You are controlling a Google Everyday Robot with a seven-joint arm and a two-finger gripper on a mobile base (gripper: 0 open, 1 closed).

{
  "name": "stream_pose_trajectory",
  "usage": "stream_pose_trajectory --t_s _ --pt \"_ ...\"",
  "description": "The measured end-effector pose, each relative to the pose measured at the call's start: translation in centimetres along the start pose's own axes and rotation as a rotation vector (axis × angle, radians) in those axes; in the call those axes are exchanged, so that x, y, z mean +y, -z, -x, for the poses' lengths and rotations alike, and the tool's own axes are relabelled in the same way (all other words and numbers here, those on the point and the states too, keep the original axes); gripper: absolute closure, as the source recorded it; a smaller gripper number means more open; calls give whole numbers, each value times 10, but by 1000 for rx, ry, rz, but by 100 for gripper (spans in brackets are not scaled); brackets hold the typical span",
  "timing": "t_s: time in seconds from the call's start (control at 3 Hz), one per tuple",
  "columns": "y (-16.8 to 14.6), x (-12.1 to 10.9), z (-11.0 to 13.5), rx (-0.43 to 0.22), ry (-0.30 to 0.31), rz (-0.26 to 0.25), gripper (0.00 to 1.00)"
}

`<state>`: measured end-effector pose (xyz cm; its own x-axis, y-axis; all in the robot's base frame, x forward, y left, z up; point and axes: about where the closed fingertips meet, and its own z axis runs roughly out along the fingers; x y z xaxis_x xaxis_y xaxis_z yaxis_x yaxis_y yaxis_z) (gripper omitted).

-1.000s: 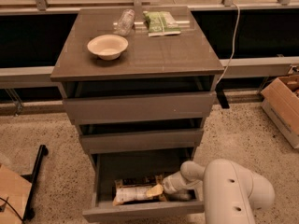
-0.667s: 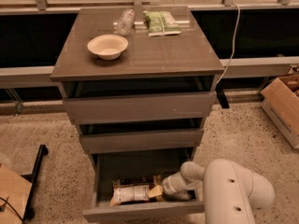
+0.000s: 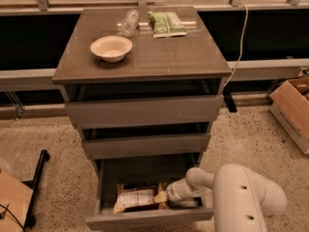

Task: Pick brown chip bag from bottom drawer and place on counter

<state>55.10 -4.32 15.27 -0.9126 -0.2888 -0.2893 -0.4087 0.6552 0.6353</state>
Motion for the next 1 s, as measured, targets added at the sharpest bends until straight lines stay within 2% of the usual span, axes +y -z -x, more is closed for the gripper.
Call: stream_pose_trajectory --t_s 0.33,0.67,1.0 --pt "15 13 12 -39 35 -11 100" --pt "65 39 30 -119 120 -70 100" --pt "120 68 32 -175 208 -132 100"
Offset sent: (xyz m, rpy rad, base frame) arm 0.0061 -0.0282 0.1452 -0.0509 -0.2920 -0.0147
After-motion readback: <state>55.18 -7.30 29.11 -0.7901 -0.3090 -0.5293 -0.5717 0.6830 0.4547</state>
